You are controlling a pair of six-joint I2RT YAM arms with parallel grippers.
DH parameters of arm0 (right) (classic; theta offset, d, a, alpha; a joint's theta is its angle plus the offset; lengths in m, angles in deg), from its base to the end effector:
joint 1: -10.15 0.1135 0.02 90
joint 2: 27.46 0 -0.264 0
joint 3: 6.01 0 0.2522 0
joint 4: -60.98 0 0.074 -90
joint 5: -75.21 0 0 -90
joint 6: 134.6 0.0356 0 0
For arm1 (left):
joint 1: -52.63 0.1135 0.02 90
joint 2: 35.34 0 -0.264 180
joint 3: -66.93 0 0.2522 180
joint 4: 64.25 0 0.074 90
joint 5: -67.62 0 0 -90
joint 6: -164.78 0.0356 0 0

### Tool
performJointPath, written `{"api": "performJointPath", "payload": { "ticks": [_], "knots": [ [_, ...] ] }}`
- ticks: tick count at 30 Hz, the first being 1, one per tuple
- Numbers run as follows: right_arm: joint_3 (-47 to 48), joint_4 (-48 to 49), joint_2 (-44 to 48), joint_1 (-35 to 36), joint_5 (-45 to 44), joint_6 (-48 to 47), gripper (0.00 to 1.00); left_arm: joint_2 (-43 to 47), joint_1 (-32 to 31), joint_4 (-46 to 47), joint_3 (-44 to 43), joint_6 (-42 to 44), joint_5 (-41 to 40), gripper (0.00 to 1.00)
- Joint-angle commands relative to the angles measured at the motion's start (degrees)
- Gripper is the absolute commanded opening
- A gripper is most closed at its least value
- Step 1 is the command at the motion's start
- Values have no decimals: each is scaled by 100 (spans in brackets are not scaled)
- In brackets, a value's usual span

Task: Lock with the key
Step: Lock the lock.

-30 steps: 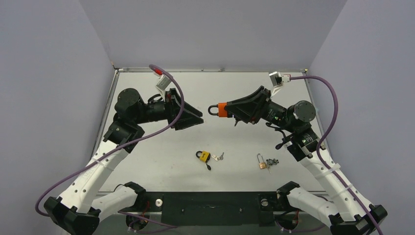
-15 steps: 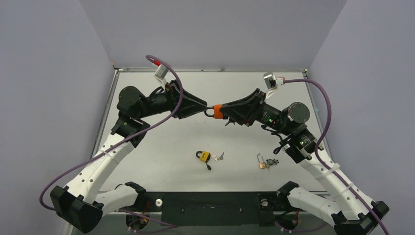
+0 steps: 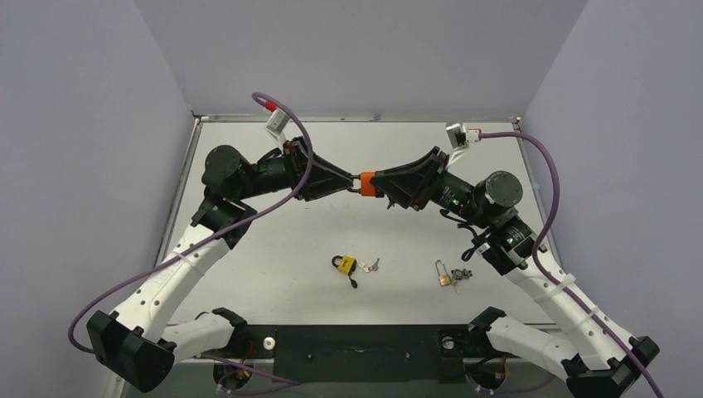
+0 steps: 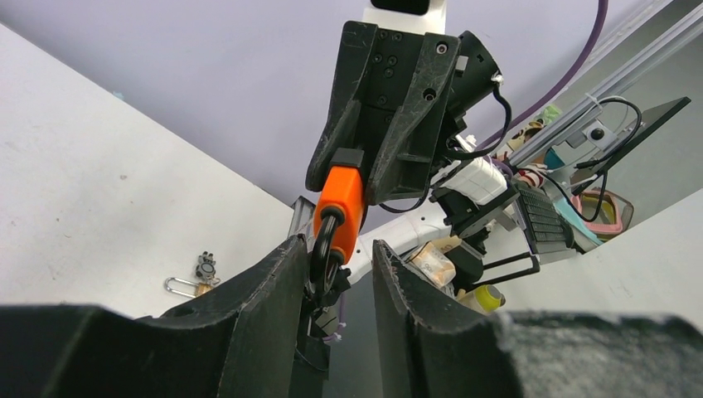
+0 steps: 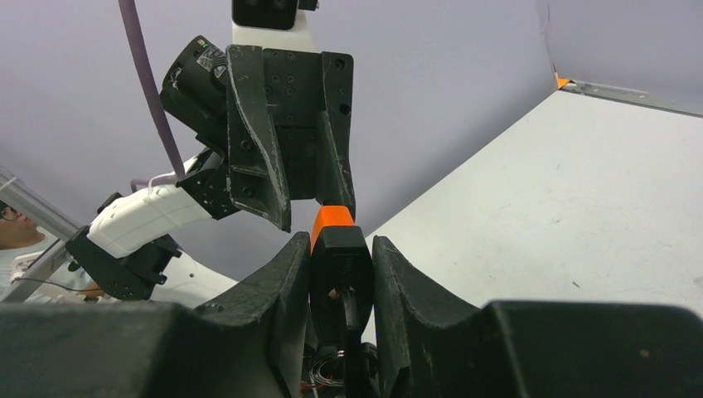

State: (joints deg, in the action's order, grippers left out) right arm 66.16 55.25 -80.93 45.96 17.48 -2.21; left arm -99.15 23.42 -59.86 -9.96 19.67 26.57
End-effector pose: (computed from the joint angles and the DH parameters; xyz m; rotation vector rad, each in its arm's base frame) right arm 0.1537 0.1343 0.4299 -0.4470 1.4913 1.4880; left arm 0.1981 -0.1415 0.4367 0.5233 1.5313 -1.7221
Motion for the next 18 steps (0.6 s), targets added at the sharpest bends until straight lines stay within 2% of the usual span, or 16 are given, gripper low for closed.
{"api": "performJointPath", "payload": {
  "ticks": [1, 5, 9, 10, 11, 18],
  "knots": [
    [380, 394, 0, 87, -185, -103, 0, -49, -89, 91, -37, 73, 105, 32],
    [406, 351, -8, 92, -231, -136, 0, -51, -145, 117, -37, 71, 114, 27],
    [423, 307, -28, 125, -224, -171, 0, -35, -155, 94, -44, 77, 68, 11],
    [433, 281, -37, 138, -209, -196, 0, -22, -140, 62, -42, 83, 47, 2],
    [429, 270, -33, 137, -202, -205, 0, -6, -134, 37, -41, 102, -23, 0],
    [309, 130, 179, -117, -191, -254, 0, 217, 162, -377, -34, 280, -120, 0]
  ]
}}
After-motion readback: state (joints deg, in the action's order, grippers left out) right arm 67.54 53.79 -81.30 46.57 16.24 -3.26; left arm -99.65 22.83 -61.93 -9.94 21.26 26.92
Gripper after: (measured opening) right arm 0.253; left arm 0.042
